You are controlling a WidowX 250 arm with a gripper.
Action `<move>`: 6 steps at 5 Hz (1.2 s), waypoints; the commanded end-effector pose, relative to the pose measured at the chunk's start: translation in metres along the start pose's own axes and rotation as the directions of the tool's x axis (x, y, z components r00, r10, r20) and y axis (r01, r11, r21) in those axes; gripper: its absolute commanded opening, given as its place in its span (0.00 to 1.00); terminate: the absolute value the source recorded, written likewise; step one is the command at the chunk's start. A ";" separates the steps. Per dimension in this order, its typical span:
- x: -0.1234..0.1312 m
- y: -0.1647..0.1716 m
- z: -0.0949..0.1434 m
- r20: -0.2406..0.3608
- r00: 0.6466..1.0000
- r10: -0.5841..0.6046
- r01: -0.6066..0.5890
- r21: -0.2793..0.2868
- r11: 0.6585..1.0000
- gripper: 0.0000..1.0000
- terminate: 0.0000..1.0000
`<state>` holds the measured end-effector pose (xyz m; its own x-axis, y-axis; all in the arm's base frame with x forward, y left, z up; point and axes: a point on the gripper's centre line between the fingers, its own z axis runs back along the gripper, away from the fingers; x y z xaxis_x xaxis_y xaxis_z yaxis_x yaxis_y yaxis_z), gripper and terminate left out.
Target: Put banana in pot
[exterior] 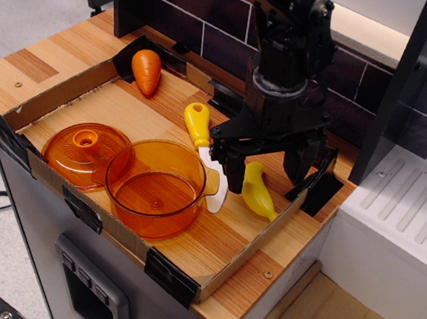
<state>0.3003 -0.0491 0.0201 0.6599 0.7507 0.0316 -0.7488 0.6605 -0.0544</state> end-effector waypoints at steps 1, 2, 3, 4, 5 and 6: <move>0.000 -0.011 -0.002 0.024 1.000 0.003 -0.003 -0.008 1.000 1.00 0.00; -0.001 -0.011 -0.008 0.032 0.999 0.009 -0.010 0.003 1.000 1.00 0.00; 0.001 -0.013 -0.009 0.034 0.999 0.018 -0.018 -0.007 1.000 0.00 0.00; 0.004 -0.014 -0.005 0.037 0.999 0.031 -0.030 -0.023 0.999 0.00 0.00; 0.010 -0.021 0.011 0.039 0.998 0.054 -0.052 -0.049 0.997 0.00 0.00; 0.019 -0.027 0.042 0.030 0.995 0.092 -0.089 -0.089 0.992 0.00 0.00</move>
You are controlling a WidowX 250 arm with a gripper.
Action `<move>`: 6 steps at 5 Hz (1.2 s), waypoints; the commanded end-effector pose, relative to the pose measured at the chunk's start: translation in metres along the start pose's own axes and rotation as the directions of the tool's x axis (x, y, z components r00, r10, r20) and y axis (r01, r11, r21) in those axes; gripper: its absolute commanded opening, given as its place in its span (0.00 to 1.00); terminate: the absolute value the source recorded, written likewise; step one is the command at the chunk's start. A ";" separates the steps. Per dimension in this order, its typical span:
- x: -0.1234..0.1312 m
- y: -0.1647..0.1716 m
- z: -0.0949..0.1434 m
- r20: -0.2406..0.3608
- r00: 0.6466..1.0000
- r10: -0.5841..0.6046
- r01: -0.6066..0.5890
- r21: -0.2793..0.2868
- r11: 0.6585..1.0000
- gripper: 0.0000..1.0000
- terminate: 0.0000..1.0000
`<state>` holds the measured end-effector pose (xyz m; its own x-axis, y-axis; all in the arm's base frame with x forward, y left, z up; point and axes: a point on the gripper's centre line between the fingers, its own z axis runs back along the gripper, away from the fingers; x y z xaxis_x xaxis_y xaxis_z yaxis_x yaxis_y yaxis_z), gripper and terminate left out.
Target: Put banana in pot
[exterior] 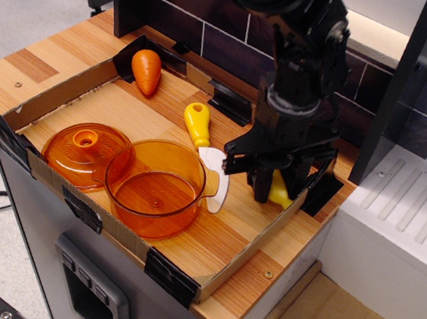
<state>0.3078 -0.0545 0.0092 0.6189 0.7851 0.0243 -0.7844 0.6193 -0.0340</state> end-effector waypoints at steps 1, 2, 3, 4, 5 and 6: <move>0.023 -0.011 0.082 0.030 0.998 0.058 -0.053 -0.151 0.987 0.00 0.00; 0.025 0.014 0.107 0.038 0.998 0.047 -0.039 -0.177 0.983 0.00 0.00; 0.029 0.044 0.113 0.038 0.999 0.032 -0.026 -0.159 0.987 0.00 0.00; 0.033 0.077 0.098 0.015 1.000 -0.014 0.015 -0.087 0.996 0.00 0.00; 0.040 0.098 0.077 0.036 0.999 -0.039 0.039 -0.024 0.999 0.00 0.00; 0.041 0.104 0.057 0.046 0.997 -0.067 0.066 0.019 0.998 0.00 0.00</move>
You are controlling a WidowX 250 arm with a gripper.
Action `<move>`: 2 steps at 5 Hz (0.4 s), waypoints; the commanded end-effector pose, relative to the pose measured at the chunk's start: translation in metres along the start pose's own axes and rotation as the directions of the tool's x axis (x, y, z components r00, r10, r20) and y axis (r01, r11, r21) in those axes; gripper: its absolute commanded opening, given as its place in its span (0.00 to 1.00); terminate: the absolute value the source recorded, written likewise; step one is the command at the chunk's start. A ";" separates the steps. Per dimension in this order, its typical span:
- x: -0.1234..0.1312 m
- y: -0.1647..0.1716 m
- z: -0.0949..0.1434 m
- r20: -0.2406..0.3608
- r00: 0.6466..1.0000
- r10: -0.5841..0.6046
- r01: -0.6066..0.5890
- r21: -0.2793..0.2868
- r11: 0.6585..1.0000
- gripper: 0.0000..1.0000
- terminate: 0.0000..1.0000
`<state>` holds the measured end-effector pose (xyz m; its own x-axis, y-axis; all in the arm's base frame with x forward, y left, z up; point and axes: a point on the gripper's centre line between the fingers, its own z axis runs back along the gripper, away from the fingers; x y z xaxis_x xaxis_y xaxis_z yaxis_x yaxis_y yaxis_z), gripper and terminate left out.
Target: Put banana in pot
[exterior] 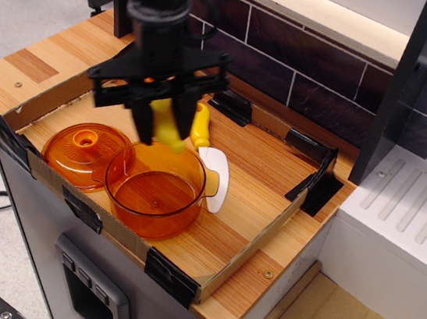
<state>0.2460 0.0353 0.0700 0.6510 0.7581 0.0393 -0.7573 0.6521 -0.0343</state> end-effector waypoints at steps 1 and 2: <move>0.002 0.002 -0.015 0.037 0.998 -0.051 0.049 0.033 0.998 0.00 0.00; -0.005 0.000 -0.008 0.018 0.997 -0.079 0.078 0.039 0.996 1.00 0.00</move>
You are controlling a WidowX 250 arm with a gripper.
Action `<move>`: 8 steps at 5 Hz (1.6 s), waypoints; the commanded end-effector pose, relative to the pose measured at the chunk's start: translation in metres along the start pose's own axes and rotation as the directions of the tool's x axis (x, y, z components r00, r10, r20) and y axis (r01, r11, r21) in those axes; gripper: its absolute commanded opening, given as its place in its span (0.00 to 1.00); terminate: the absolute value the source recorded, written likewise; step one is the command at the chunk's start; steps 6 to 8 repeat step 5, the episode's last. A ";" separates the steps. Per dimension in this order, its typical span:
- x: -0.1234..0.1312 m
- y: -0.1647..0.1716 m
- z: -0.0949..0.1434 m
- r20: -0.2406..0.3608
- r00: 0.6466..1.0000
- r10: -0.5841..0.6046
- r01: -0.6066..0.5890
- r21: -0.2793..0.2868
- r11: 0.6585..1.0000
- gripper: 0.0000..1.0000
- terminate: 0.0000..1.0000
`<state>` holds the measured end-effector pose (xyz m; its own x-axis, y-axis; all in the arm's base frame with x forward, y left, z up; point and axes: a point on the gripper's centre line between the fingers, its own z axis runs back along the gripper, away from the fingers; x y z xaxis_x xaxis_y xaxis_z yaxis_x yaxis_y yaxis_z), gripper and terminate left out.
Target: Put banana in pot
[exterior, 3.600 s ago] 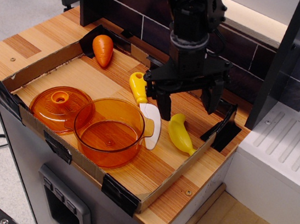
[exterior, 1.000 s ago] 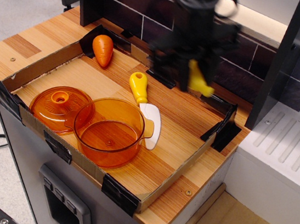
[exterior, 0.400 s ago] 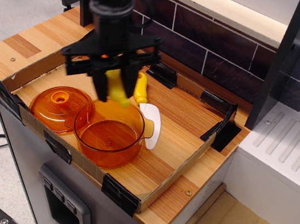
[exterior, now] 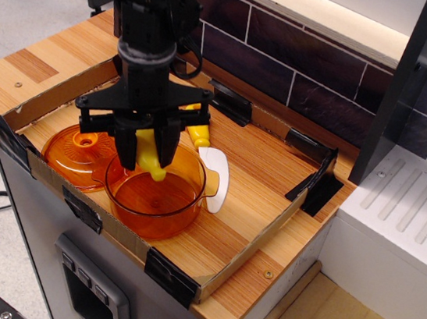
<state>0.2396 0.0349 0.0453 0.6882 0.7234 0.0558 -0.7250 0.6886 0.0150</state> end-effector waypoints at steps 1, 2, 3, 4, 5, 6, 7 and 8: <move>-0.001 -0.007 0.032 -0.007 1.000 -0.020 0.020 -0.033 0.999 1.00 0.00; 0.004 -0.013 0.055 0.009 1.000 0.014 -0.013 -0.083 0.996 1.00 0.00; 0.011 -0.023 0.083 0.003 0.999 0.045 -0.045 -0.107 0.993 1.00 0.00; 0.016 -0.031 0.096 0.004 1.000 0.017 -0.016 -0.068 0.998 1.00 0.00; 0.016 -0.031 0.096 0.004 1.000 0.017 -0.016 -0.068 0.998 1.00 1.00; 0.016 -0.031 0.096 0.004 1.000 0.017 -0.016 -0.068 0.998 1.00 1.00; 0.016 -0.031 0.096 0.004 1.000 0.017 -0.016 -0.068 0.998 1.00 1.00; 0.016 -0.031 0.096 0.004 1.000 0.017 -0.016 -0.068 0.998 1.00 1.00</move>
